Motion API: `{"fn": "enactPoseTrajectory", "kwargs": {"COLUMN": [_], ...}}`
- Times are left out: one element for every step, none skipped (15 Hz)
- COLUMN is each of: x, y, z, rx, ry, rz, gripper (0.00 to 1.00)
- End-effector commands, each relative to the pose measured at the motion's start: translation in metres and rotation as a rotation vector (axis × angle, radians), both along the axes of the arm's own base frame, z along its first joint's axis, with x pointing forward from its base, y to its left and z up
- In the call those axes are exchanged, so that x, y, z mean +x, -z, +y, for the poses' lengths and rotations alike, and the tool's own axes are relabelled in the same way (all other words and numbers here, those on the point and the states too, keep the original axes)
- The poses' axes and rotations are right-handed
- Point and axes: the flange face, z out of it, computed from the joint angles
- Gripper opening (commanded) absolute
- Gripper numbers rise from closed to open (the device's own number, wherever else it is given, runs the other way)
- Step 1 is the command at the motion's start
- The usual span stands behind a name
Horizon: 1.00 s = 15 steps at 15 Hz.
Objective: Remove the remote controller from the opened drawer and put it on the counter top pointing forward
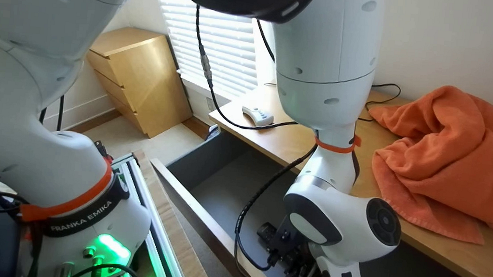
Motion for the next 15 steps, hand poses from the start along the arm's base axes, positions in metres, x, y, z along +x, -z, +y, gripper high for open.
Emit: {"fn": "enactPoseTrajectory", "kwargs": {"x": [-0.001,-0.001,-0.001,-0.001,-0.001,-0.001,-0.001,-0.001,-0.001,-0.001,-0.002,-0.003,-0.004,-0.007,-0.010], "y": [0.007,0.007,0.007,0.007,0.007,0.007,0.006,0.006,0.004,0.001,-0.005,-0.010,-0.018,-0.027,-0.036], "z": [-0.002,-0.002,-0.002,-0.002,-0.002,-0.001,-0.001,0.000,0.002,0.004,0.005,0.008,0.012,0.016,0.021], "rx": [-0.006,-0.009,-0.008,-0.007,-0.005,-0.005,-0.003,0.001,0.014,0.020,0.026,0.031,0.045,0.053,0.055], "ry": [0.013,0.008,0.007,0.009,0.009,0.009,0.004,0.006,0.009,0.009,0.009,0.016,0.021,0.015,0.018], "rz": [-0.008,-0.010,-0.010,-0.008,-0.008,-0.010,-0.012,-0.011,-0.004,-0.001,0.001,0.014,0.014,0.012,0.014], "gripper": [0.75,0.75,0.67,0.59,0.49,0.42,0.36,0.33,0.33,0.33,0.33,0.33,0.33,0.33,0.33]}}
